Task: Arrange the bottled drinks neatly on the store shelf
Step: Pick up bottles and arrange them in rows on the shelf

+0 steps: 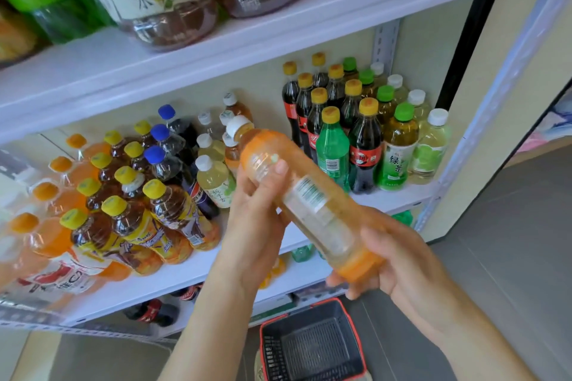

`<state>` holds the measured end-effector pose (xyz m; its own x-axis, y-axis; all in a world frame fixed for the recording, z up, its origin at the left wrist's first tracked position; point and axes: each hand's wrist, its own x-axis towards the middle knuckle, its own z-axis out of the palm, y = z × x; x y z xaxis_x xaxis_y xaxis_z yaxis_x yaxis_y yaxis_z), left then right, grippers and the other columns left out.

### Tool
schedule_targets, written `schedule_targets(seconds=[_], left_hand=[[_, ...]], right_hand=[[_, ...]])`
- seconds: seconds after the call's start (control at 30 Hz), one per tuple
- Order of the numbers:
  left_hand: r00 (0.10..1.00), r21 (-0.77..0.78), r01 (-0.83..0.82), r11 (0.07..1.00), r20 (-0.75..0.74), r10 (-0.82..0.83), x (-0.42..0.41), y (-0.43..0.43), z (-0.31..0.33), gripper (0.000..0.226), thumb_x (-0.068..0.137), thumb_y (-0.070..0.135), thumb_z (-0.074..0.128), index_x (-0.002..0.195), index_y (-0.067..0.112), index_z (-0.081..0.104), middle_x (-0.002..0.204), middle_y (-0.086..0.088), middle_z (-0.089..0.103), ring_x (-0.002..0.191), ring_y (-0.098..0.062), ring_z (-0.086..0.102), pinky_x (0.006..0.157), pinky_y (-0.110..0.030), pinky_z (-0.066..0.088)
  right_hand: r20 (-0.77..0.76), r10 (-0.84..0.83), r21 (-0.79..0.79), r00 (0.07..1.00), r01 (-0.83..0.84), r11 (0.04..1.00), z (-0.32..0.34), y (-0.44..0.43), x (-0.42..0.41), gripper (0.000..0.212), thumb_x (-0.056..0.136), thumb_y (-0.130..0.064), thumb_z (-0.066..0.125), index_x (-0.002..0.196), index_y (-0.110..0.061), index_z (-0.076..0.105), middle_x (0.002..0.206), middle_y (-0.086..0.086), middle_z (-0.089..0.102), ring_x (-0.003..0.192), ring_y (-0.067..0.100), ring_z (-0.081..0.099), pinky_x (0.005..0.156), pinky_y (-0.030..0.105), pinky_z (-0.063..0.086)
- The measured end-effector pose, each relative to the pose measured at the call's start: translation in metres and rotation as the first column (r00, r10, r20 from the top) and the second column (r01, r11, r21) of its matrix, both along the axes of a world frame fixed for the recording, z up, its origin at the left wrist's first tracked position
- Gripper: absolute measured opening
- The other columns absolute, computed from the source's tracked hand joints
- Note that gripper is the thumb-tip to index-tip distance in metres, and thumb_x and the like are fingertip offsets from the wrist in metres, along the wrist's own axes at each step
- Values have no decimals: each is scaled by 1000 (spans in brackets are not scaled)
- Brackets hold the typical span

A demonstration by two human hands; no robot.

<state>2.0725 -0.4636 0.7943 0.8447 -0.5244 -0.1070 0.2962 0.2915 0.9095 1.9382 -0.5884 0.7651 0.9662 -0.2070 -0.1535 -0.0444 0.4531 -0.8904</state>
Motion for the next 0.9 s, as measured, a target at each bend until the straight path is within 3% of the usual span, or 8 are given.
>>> schedule_targets(seconds=[0.13, 0.27, 0.33, 0.43, 0.6, 0.7, 0.8, 0.9], left_hand=[[987, -33, 156, 987, -41, -157, 9, 6, -4, 69, 78, 23, 73, 140, 15, 45, 118, -9, 61, 105, -25, 62, 88, -43, 53], [986, -69, 161, 984, -41, -164, 13, 1, -8, 72, 77, 14, 71, 143, 19, 41, 123, -10, 61, 103, -27, 66, 86, -44, 55], [994, -65, 101, 993, -24, -102, 14, -1, -8, 74, 75, 14, 73, 142, 20, 42, 120, -10, 62, 98, -25, 67, 79, -40, 56], [999, -31, 0, 1000, 40, 1, 17, -3, -5, 75, 71, 18, 78, 137, 24, 44, 109, -7, 71, 87, -22, 70, 72, -37, 58], [988, -15, -87, 996, 130, 88, 20, -7, -1, 73, 69, 17, 84, 131, 27, 46, 101, -4, 74, 90, -20, 72, 73, -33, 58], [997, 2, -14, 1000, 76, 14, 24, -5, 2, 65, 77, 28, 77, 134, 13, 49, 106, -6, 67, 95, -21, 66, 80, -37, 57], [996, -16, 82, 996, -22, -83, 33, 1, 5, 66, 80, 37, 68, 139, 15, 46, 117, -11, 62, 109, -28, 60, 97, -51, 49], [992, -30, 123, 992, -29, -124, 37, 3, 7, 65, 83, 32, 67, 141, 15, 45, 118, -10, 64, 108, -28, 62, 95, -52, 50]], right_hand=[[-47, 38, 287, 998, -23, 958, -1, 5, 3, 59, 78, -60, 49, 91, -11, 78, 77, 27, 69, 50, 29, 65, 40, 25, 49], [-34, 66, 403, 997, -47, 914, -3, 7, 3, 65, 84, -59, 36, 91, -9, 77, 70, 25, 65, 46, 28, 61, 39, 25, 47], [-35, 71, 399, 997, -51, 916, -5, 8, 5, 66, 84, -60, 38, 96, -8, 77, 75, 25, 66, 51, 28, 62, 42, 26, 48], [-59, -41, 333, 997, 58, 941, -6, 11, 13, 59, 69, -63, 66, 102, -14, 76, 94, 23, 70, 68, 26, 66, 49, 30, 52], [21, -184, -92, 983, 185, 978, -3, 15, 16, 61, 60, -53, 86, 114, -35, 65, 102, 3, 72, 84, 21, 69, 61, 27, 54], [54, -146, -4, 988, 147, 989, 2, 18, 18, 60, 63, -52, 86, 113, -24, 68, 96, 16, 72, 75, 36, 71, 49, 27, 53], [-29, -111, 212, 993, 115, 970, 2, 19, 22, 46, 67, -49, 75, 99, -15, 76, 85, 27, 70, 54, 32, 67, 38, 25, 47], [-46, -49, 314, 998, 61, 947, -2, 19, 22, 49, 74, -53, 58, 89, -11, 79, 80, 27, 70, 47, 26, 62, 36, 24, 46]])
